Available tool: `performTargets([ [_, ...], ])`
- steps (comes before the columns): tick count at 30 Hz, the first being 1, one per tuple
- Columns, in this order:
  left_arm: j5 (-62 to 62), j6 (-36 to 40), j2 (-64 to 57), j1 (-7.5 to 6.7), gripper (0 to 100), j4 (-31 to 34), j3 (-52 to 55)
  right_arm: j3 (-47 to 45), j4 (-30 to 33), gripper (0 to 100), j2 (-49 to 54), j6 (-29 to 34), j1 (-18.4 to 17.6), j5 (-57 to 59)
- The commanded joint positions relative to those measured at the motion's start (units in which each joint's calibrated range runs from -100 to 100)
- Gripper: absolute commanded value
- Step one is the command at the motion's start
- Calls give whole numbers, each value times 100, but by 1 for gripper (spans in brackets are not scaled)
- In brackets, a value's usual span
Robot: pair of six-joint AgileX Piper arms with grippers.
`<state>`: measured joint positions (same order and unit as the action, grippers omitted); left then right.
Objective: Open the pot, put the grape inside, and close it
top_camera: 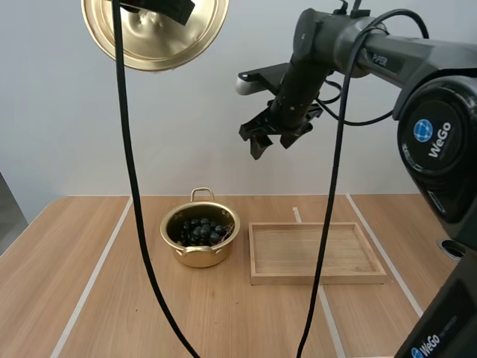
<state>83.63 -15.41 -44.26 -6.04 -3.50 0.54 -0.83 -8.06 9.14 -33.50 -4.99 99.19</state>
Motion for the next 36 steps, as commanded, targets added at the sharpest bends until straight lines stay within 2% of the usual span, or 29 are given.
performTargets([
  [1,62,44,187,-5,0,-228,-34,-372,25,63,370,38,366,81],
  [2,127,44,258,-5,0,-285,-34,-477,14,50,477,38,459,81],
  [4,234,44,369,-5,0,-388,-34,-727,-31,15,706,38,670,-179],
  [5,298,44,440,-5,0,-411,-34,-819,-58,0,804,38,740,-322],
  [9,617,44,749,-5,0,-537,-34,-1257,-287,0,1292,0,968,-731],
  [15,741,44,1190,-5,0,-707,73,-2006,-316,0,2073,12,983,-1471],
  [24,-564,44,1684,-5,0,-684,1533,-2686,-407,0,2800,218,983,-2251],
  [31,-1745,44,2260,-5,0,-684,2568,-2865,-427,0,2830,330,983,-2248],
  [36,-2112,44,2773,-5,0,-684,2884,-2881,-402,0,2830,330,983,-2248],
])
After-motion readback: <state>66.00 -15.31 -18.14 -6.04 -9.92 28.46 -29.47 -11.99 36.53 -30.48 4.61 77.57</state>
